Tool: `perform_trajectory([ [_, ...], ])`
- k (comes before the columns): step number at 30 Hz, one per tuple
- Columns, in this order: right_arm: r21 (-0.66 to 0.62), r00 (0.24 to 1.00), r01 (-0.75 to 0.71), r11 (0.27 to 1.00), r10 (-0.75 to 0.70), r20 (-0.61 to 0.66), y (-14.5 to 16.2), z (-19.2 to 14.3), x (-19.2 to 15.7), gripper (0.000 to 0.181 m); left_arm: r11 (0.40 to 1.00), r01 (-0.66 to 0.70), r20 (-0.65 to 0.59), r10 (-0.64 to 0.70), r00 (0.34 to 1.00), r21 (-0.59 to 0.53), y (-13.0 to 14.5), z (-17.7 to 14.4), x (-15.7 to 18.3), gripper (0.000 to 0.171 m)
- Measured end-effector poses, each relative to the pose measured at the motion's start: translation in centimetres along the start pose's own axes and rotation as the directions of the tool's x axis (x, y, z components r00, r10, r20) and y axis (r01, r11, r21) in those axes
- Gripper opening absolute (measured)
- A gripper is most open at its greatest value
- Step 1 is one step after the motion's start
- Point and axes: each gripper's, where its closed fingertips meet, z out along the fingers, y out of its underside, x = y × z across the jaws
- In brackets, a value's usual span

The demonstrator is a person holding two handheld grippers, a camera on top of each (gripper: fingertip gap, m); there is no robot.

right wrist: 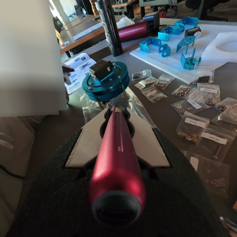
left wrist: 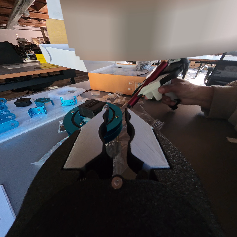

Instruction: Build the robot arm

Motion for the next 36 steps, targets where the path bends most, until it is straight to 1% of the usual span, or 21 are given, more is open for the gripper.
perform_trajectory([
  [3,0.066,0.999,0.008,0.998,-0.010,0.031,-1.1,-1.2,-2.1,0.021,0.999,-0.028,0.004,0.028,1.000,-0.037,0.4,0.3,0.8,0.024],
  [6,0.143,0.997,0.040,0.989,-0.050,0.063,-2.2,-2.2,-4.8,0.021,1.000,-0.025,0.009,0.025,1.000,-0.016,-0.4,-0.2,1.7,0.024],
  [9,0.220,0.991,0.068,0.973,-0.090,0.095,-3.2,-2.8,-7.5,0.021,0.998,0.069,-0.015,-0.069,0.997,0.005,-1.2,-1.6,2.6,0.024],
  [12,0.312,0.984,0.072,0.947,-0.119,0.134,-4.4,-2.9,-10.2,0.021,0.982,0.183,-0.052,-0.186,0.981,-0.054,-0.3,-3.2,3.6,0.025],
  [14,0.360,0.980,0.058,0.931,-0.122,0.156,-4.9,-2.5,-11.7,0.021,0.975,0.200,-0.067,-0.207,0.976,-0.095,0.5,-4.6,4.3,0.026],
  [16,0.364,0.981,0.032,0.931,-0.099,0.169,-5.1,-1.6,-12.9,0.020,0.981,0.143,-0.021,-0.147,0.989,-0.133,1.5,-6.2,4.2,0.027],
  [18,0.356,0.982,0.046,0.933,-0.108,0.155,-5.0,-0.6,-13.9,0.021,0.984,0.035,0.046,-0.027,0.999,-0.174,2.3,-8.0,3.7,0.032],
  [20,0.351,0.983,0.094,0.932,-0.143,0.116,-4.7,0.5,-14.7,0.020,0.977,-0.063,0.101,0.085,0.991,-0.205,2.7,-9.8,3.2,0.036],
  [23,0.329,0.976,0.198,0.923,-0.218,0.023,-3.7,2.5,-15.3,0.020,0.959,-0.173,0.148,0.210,0.967,-0.226,3.0,-11.7,2.5,0.035],
  [24,0.328,0.968,0.237,0.915,-0.250,-0.002,-3.5,3.1,-15.8,0.020,0.957,-0.196,0.186,0.237,0.954,-0.214,2.8,-12.3,2.0,0.034],
  [26,0.339,0.950,0.307,0.889,-0.309,-0.050,-3.2,3.9,-16.6,0.020,0.962,-0.203,0.227,0.243,0.943,-0.185,2.5,-13.1,1.5,0.028],
  [27,0.345,0.941,0.331,0.878,-0.332,-0.060,-3.0,4.3,-17.2,0.020,0.963,-0.193,0.240,0.235,0.942,-0.186,2.7,-13.4,1.3,0.027],
  [29,0.354,0.936,0.341,0.871,-0.351,-0.036,-2.8,4.9,-18.6,0.021,0.956,-0.186,0.264,0.244,0.933,-0.229,3.3,-13.6,0.6,0.027],
  [30,0.361,0.942,0.313,0.878,-0.337,0.003,-2.7,5.0,-19.3,0.021,0.944,-0.211,0.275,0.280,0.920,-0.254,3.6,-13.6,0.3,0.028],
  [32,0.369,0.953,0.236,0.899,-0.289,0.094,-2.7,5.1,-20.3,0.021,0.903,-0.312,0.313,0.399,0.862,-0.295,3.3,-13.7,-0.6,0.028],
  [34,0.386,0.952,0.209,0.898,-0.278,0.131,-2.8,5.0,-20.5,0.022,0.849,-0.405,0.328,0.511,0.795,-0.339,3.1,-13.6,-1.1,0.028],
  [36,0.377,0.954,0.170,0.911,-0.248,0.168,-2.5,4.9,-20.5,0.021,0.803,-0.483,0.335,0.589,0.736,-0.350,2.6,-13.2,-1.1,0.028],
])
